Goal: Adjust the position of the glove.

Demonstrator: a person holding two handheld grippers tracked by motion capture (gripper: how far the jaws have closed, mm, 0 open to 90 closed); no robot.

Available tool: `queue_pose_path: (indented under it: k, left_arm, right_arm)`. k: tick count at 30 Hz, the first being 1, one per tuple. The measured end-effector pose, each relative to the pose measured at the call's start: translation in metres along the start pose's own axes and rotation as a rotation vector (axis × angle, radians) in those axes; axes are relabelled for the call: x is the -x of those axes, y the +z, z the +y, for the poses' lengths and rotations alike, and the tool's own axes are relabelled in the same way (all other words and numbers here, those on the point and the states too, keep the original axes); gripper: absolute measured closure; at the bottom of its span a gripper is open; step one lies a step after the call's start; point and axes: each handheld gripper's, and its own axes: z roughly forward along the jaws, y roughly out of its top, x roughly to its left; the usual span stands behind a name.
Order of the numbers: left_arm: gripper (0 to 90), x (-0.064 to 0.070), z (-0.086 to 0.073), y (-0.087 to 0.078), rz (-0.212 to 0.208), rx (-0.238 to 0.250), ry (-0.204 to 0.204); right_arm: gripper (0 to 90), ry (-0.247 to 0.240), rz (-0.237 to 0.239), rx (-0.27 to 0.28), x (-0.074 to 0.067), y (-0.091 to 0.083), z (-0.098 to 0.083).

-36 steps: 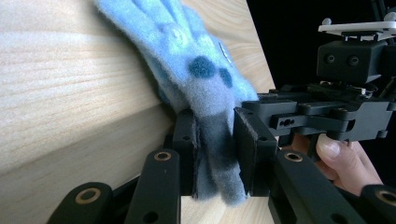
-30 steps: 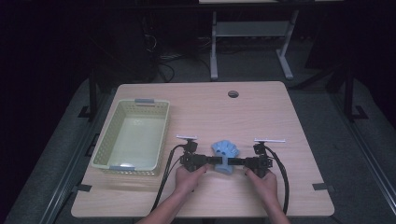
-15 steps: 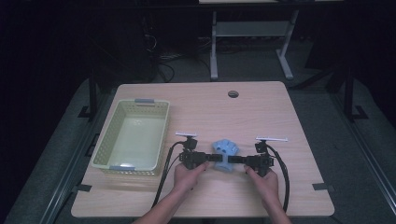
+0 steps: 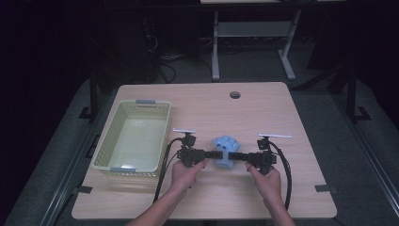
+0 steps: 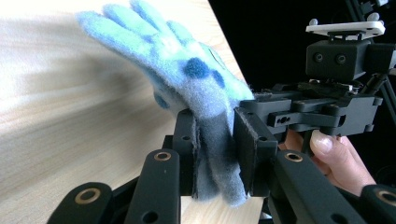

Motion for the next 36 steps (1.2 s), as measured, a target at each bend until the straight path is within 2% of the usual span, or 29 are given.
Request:
queue_pose_path:
  k: [9,11,17,26,36]
  left_arm:
    - [70.6,0.007,0.01,-0.019,-0.005,0.023,0.021]
    - [70.6,0.008,0.011,-0.023,-0.003,0.028,0.028]
    - [70.7,0.011,0.016,-0.035,-0.007,0.04,0.031]
    - [70.7,0.012,0.02,-0.049,-0.006,0.065,0.028]
    - [70.7,0.011,0.025,-0.071,0.003,0.09,0.03]
  right_arm:
    - [80.3,-0.041,0.006,0.007,-0.019,0.003,0.012]
    - [80.3,-0.037,0.009,0.003,-0.024,0.004,0.014]
    - [80.3,-0.068,0.014,0.007,-0.036,0.008,0.021]
    - [80.3,-0.086,0.013,-0.002,-0.05,0.014,0.03]
    - [80.3,-0.126,0.017,-0.019,-0.07,0.029,0.043]
